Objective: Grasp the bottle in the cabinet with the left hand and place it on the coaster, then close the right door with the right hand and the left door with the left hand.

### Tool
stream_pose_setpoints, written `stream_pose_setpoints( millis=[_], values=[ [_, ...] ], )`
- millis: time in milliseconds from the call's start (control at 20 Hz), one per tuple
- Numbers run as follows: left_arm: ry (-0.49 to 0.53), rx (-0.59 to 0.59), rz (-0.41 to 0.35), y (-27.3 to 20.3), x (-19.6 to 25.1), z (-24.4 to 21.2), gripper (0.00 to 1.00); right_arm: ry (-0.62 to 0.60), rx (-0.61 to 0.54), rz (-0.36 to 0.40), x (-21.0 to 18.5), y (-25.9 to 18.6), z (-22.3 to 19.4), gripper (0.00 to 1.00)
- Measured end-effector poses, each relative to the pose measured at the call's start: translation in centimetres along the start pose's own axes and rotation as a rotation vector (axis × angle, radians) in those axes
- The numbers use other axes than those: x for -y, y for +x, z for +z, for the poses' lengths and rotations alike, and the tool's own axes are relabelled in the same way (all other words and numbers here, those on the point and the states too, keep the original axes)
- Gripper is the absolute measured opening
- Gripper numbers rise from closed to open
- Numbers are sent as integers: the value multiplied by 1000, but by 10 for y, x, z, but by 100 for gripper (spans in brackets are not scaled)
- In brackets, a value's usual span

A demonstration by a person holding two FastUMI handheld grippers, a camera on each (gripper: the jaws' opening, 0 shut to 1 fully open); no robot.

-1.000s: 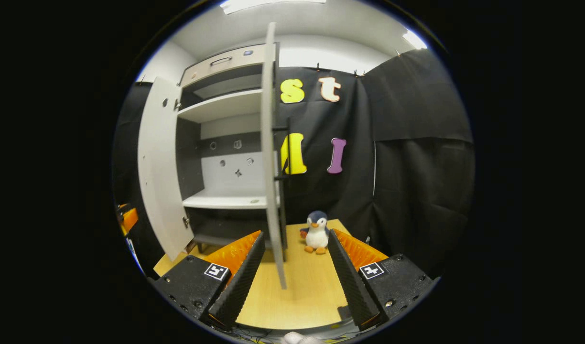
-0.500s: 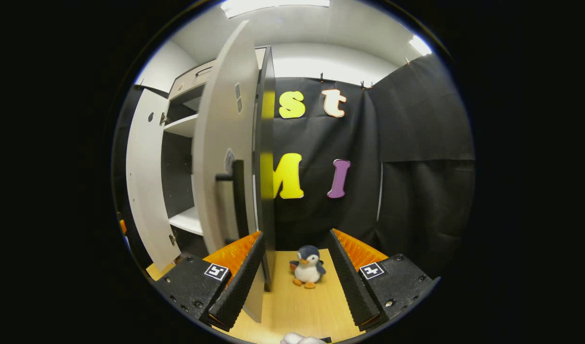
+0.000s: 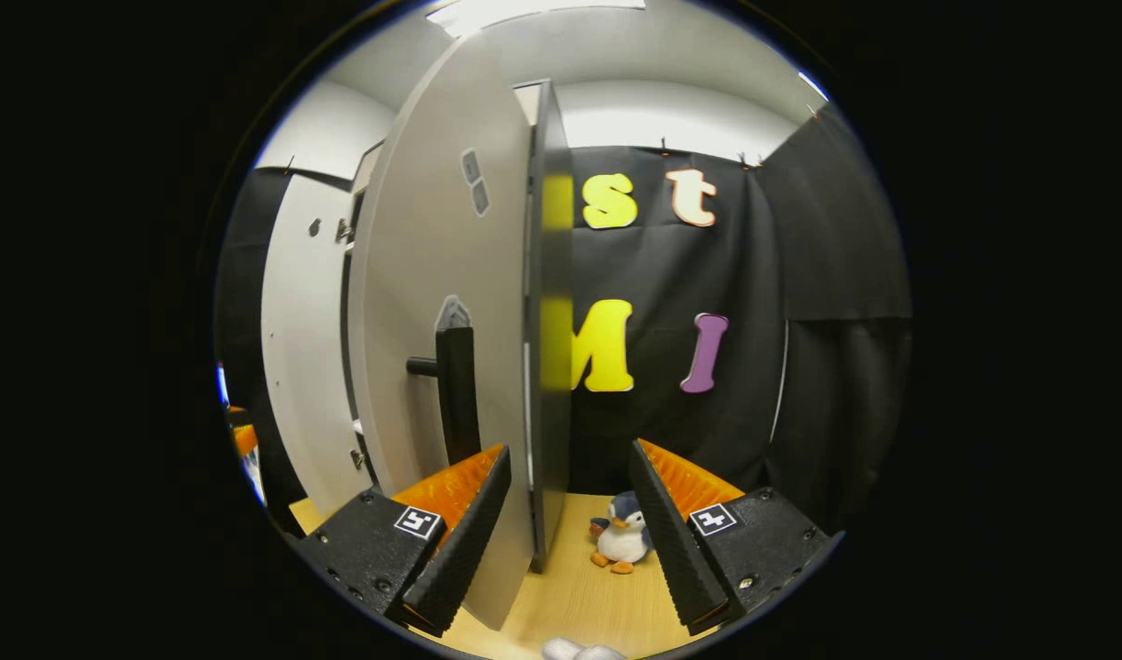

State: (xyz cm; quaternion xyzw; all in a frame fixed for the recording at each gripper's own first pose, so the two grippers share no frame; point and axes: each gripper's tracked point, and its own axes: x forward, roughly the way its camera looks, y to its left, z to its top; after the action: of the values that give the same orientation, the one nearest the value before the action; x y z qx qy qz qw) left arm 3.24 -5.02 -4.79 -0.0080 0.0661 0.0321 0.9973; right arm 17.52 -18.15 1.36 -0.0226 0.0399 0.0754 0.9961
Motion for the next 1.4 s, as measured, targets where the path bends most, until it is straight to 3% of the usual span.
stream_pose_setpoints(
  millis=[200, 800, 1000, 1400],
  values=[
    [6, -10, -11, 3, 4, -2, 96, 2, -1, 76, -37, 6, 0, 81],
    [29, -22, -3, -17, -3, -5, 96, 19, 0, 199, -127, 46, 7, 81],
    [37, -24, 4, -23, -10, -7, 95, 30, 35, 177, -141, 54, 10, 82],
    [20, -31, 4, -24, -26, -10, 96, 39, 0, 156, -136, 21, 1, 81]
  ],
)
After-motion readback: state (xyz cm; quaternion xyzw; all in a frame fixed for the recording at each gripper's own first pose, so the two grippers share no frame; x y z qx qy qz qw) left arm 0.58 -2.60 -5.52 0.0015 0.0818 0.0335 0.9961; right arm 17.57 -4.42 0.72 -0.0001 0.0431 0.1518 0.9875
